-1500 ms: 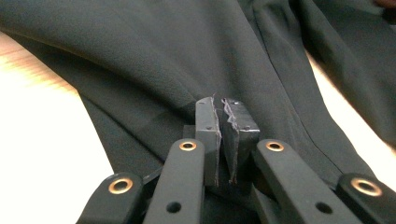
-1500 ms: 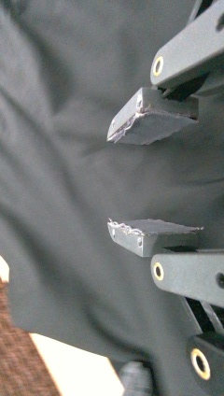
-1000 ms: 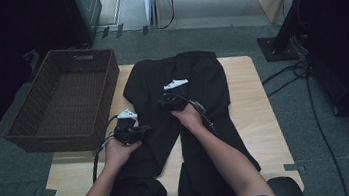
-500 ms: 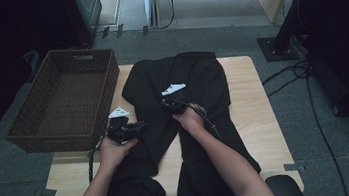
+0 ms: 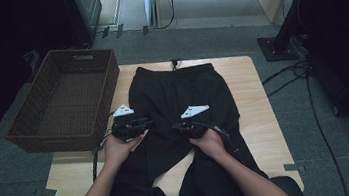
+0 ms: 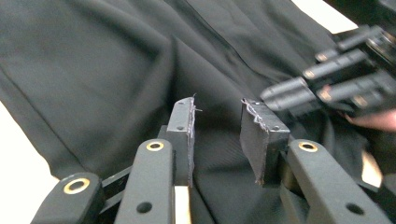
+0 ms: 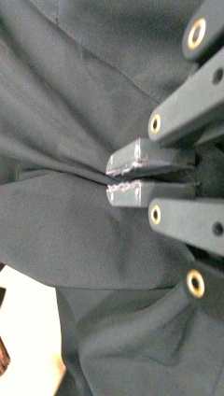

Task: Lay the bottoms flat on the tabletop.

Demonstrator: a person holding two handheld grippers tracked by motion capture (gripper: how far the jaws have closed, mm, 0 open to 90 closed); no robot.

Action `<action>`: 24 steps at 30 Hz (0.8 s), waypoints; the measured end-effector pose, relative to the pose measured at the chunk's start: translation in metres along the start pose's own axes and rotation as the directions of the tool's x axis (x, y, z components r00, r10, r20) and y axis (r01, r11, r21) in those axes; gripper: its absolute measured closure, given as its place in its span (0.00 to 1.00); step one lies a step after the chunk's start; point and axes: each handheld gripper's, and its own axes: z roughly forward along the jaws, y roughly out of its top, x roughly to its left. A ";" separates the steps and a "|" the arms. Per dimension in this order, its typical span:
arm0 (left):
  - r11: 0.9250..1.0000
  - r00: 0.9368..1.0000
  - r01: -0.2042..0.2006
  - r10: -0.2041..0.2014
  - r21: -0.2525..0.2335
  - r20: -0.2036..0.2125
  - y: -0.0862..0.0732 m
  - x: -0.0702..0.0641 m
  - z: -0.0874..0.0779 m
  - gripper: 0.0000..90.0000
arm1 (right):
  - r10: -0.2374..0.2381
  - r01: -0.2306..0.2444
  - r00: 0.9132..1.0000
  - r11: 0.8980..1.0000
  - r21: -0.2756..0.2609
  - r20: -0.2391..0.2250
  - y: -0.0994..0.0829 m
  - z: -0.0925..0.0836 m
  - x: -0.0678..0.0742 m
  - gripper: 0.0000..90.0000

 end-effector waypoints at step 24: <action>0.987 0.998 -0.056 0.059 0.154 -0.011 -0.009 -0.011 0.039 0.84 | 0.127 -0.122 0.973 0.992 -0.035 0.191 -0.006 -0.025 -0.057 0.68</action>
